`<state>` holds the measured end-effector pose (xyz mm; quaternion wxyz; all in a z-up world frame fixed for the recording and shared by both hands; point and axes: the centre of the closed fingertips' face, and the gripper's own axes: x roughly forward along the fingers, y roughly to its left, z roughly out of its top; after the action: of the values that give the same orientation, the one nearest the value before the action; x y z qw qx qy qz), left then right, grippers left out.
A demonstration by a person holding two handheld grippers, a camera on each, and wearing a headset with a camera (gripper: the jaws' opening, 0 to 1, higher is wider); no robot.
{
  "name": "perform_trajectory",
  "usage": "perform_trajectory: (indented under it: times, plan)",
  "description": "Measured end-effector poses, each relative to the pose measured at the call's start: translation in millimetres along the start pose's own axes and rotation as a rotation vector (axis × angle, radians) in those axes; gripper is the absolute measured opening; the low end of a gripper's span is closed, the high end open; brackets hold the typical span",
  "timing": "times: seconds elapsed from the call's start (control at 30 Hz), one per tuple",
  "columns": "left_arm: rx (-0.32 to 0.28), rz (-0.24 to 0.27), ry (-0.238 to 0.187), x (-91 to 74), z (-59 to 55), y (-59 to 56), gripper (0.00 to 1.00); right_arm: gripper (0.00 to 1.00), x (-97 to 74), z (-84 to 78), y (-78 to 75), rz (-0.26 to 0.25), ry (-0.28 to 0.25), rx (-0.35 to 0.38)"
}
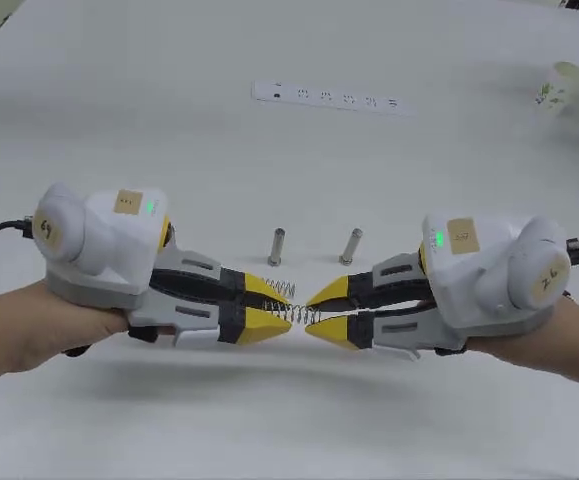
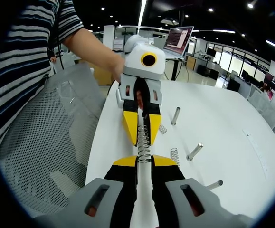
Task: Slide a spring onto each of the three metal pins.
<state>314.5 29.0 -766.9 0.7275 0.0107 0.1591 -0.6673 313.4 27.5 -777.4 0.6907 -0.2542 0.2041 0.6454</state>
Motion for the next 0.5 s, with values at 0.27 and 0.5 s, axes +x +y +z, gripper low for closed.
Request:
perform_trajectory:
  times: [0.27,0.5]
  plan:
    - [0.011,-0.003,0.036,1.6,-9.7,-1.1,0.02,0.07,-3.5,7.2,1.7,0.006,0.019,-0.044]
    - [0.027,-0.004,0.066,1.9,-16.1,-1.9,0.02,0.07,-2.9,21.0,4.3,0.019,0.024,-0.097]
